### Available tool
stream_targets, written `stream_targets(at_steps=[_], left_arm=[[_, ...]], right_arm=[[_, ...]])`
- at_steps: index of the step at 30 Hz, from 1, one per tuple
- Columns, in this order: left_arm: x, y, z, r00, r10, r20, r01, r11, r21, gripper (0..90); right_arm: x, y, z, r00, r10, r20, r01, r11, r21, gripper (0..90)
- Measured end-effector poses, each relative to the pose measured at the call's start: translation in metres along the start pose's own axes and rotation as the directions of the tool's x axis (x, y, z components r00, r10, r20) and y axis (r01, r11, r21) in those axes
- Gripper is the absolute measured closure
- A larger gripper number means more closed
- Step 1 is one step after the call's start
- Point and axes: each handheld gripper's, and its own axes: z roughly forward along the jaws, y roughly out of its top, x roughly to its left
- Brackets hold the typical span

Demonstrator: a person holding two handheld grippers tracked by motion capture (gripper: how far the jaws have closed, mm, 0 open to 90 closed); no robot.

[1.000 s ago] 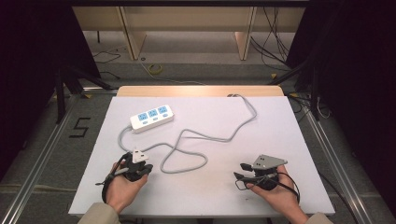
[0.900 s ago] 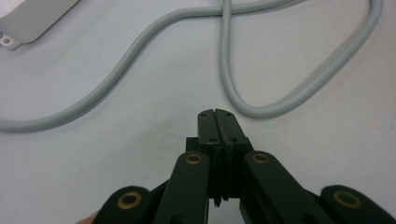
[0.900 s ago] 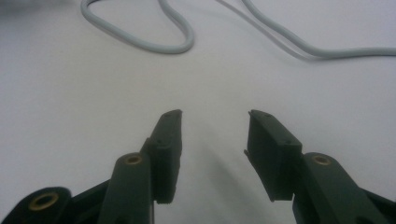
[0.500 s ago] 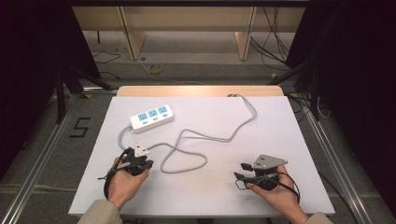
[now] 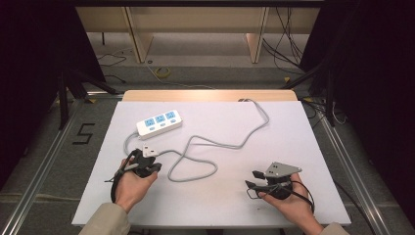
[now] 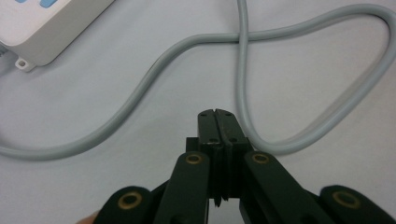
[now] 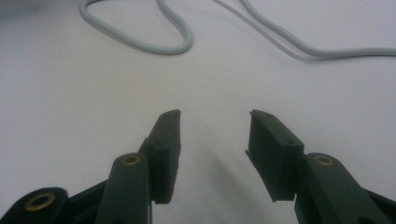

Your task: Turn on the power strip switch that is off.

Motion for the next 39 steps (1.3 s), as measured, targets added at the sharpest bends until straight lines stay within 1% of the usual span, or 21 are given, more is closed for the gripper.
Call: stream_targets(at_steps=[11, 24, 39], left_arm=[[0.004, 0.009, 0.003, 0.9999, 0.006, -0.011, -0.006, 1.0, 0.005, 89.8], [0.01, 0.017, 0.005, 0.9999, -0.007, -0.011, 0.008, 0.9999, 0.011, 89.9], [0.015, 0.028, 0.013, 0.9995, 0.006, -0.03, -0.005, 0.9997, 0.022, 89.8]], right_arm=[[-0.001, 0.0, 0.0, 1.0, 0.004, 0.0, -0.004, 1.0, -0.001, 53.9], [-0.001, 0.0, 0.0, 1.0, 0.009, 0.002, -0.009, 1.0, -0.005, 53.4], [-0.002, -0.001, 0.0, 0.9999, 0.01, 0.006, -0.01, 1.0, -0.007, 53.2]])
